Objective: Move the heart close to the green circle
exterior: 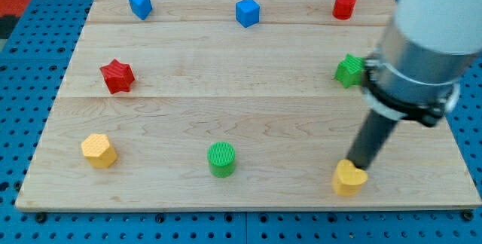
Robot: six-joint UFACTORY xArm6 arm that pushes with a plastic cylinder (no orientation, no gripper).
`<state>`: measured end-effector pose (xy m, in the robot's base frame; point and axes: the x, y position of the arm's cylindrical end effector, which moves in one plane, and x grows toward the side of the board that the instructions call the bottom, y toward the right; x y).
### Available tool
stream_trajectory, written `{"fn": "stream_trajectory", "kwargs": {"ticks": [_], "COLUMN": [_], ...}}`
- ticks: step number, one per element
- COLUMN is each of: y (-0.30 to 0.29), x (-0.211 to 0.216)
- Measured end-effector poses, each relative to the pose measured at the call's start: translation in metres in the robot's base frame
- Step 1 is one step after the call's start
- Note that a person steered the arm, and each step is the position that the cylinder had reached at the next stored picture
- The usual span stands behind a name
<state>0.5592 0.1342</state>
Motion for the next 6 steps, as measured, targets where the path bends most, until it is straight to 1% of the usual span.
{"fn": "stream_trajectory", "kwargs": {"ticks": [2,3,4,5,6], "y": [-0.061,-0.054,0.015,0.036,0.013], "x": [-0.052,-0.052,-0.043,0.02,0.057]}}
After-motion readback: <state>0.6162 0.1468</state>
